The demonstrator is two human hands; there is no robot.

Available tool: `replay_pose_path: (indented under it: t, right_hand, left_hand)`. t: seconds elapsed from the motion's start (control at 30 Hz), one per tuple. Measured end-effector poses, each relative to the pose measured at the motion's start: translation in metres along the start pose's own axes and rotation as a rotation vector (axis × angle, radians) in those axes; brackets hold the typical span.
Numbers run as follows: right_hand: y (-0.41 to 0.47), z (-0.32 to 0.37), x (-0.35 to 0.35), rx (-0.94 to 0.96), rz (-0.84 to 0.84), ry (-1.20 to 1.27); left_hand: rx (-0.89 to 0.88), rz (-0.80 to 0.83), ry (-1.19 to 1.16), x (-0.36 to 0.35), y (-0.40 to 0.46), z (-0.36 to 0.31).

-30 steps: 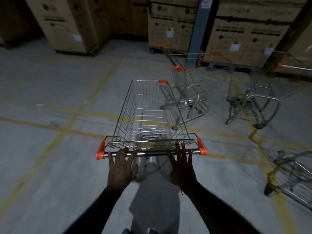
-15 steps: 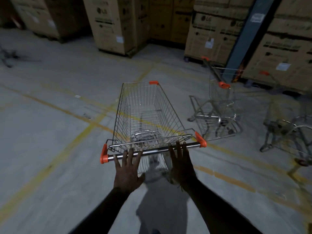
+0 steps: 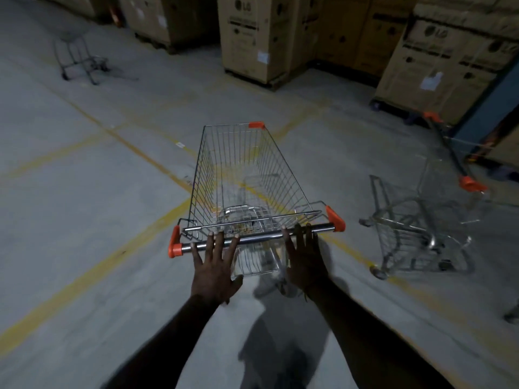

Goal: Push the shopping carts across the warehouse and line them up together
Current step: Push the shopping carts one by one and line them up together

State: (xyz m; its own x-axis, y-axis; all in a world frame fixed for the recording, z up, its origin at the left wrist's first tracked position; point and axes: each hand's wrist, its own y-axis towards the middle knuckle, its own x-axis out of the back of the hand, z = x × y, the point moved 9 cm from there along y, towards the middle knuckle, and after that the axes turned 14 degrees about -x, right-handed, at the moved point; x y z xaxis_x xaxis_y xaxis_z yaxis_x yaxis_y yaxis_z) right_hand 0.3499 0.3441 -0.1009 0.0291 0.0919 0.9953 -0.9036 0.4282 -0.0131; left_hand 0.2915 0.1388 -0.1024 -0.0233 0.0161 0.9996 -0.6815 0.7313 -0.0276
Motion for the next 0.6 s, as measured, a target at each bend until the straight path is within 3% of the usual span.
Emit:
replay_pose_path:
  t: [0.2, 0.6]
  right_hand:
    - [0.101, 0.027, -0.011, 0.181, 0.004, -0.184]
    - [0.249, 0.066, -0.006, 0.403, 0.166, -0.128]
  left_hand:
    - [0.146, -0.017, 0.027, 0.001, 0.052, 0.050]
    - [0.399, 0.059, -0.020, 0.002, 0.144, 0.114]
